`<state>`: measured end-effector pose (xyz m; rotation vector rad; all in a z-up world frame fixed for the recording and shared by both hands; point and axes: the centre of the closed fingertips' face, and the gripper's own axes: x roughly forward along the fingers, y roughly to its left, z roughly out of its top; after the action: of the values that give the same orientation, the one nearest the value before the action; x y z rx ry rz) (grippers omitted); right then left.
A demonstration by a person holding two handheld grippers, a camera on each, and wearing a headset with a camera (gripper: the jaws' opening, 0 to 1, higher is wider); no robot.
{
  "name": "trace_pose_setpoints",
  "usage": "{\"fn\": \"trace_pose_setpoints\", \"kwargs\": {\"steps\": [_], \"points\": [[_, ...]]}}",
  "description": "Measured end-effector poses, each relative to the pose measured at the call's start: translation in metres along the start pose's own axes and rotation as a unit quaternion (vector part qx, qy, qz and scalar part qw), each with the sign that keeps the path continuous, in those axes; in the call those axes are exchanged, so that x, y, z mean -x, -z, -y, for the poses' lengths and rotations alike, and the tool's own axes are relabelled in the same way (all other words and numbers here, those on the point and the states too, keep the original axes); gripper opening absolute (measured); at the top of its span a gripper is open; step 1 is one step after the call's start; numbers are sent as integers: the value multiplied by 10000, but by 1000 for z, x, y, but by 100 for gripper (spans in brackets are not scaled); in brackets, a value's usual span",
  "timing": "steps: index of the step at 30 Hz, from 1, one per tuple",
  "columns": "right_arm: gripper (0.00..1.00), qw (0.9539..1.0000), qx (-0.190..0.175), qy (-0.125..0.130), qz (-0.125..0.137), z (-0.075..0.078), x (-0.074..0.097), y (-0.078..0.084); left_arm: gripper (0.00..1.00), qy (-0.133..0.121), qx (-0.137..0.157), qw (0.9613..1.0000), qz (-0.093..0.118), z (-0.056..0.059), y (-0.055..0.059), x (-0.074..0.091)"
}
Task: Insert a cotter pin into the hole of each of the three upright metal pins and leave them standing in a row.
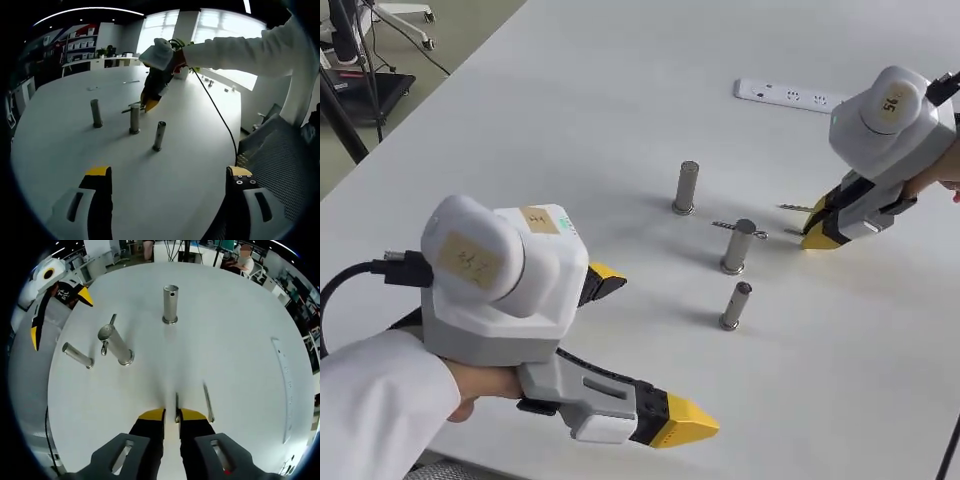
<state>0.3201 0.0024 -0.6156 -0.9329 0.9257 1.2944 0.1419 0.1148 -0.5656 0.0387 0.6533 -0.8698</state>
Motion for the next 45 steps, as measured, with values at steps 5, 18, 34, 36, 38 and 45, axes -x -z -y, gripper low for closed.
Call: {"fn": "trace_pose_setpoints", "kwargs": {"steps": [5, 18, 34, 36, 38, 45], "points": [[2, 10000, 70, 11, -1, -1, 0, -1, 93, 0, 8, 10000, -4, 1, 0, 1], [0, 9998, -118, 138, 105, 2, 0, 1, 92, -55, 30, 10000, 3, -2, -1, 0], [0, 9986, 33, 512, 138, 10, 1, 2, 95, -120, -38, 9995, 288, -3, -14, 4], [0, 9982, -34, 598, 98, 11, 3, 5, 97, -108, -90, 9993, 355, -2, -17, 6], [0, 9980, -106, 599, 169, 10, 5, 5, 95, -76, -61, 9992, 378, 0, -19, 8], [0, 9965, -124, 710, 412, 0, 22, 2, 95, -119, -88, 9994, 315, -2, -18, 8]]}}
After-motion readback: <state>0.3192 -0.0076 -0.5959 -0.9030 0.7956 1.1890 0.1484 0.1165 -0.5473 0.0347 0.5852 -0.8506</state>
